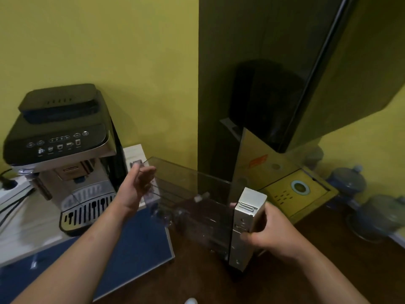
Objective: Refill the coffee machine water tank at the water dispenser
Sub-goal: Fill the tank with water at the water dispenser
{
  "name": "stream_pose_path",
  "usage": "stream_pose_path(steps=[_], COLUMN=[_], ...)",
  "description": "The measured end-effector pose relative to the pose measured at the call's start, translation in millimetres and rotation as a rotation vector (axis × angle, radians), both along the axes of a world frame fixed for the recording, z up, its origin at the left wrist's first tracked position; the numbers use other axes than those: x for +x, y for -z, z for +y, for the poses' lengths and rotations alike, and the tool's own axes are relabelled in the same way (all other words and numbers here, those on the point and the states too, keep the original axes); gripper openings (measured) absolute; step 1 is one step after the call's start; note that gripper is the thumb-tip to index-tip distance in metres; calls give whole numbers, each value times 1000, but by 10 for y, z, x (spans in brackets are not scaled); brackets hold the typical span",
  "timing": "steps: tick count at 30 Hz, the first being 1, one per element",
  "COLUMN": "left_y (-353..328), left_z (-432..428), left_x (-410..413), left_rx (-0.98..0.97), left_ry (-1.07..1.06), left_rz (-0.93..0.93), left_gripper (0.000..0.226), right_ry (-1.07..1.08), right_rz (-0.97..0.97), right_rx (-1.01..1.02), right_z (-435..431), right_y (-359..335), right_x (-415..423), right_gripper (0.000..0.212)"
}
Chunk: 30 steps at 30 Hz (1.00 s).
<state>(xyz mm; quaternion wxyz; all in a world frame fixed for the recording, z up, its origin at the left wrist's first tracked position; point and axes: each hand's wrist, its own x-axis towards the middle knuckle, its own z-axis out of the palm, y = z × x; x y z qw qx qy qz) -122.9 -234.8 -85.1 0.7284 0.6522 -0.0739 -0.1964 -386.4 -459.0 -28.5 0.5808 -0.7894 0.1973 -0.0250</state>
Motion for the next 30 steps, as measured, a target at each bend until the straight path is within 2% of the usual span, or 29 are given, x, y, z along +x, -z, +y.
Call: stream_pose_path(steps=[4,7,11,15,18,21,25,27,30], left_y=[-126,-204,-268,-259,-267,-219,-248,-305,-358], left_z=[73,90,93,71,38,-17,-183,-328,-584], left_x=[-303,-480,-658,-817,-953,-1040,-1247,-1381,-1619], left_rx=[-55,-60,-146,-201,-236,-213,-194,-204,-231], left_ry=[79,97,39,48,90,149,240,280,335], left_rz=[-14,-51,-35,-19,2,-27,-51,-89,-86], left_gripper=[72,81,67,44,46,36,33,24,38], right_ry=[-20,3,108,265,399,497,525,550,581], right_rz=[-14,-55,-162,-292,-430,-565,-654,-671,-705], right_rx=[30,103,235,236,226,199,284,332,385], right_z=[6,22,106,233,326,349,248,127,-132], right_y=[-92,-84,-57,-8,36,97,196,230,260], right_x=[-252,-387,-511,-530,-578,-722,-1020,-1200,-1466], right_gripper=[97,109,112,115,104,89,41,36,35])
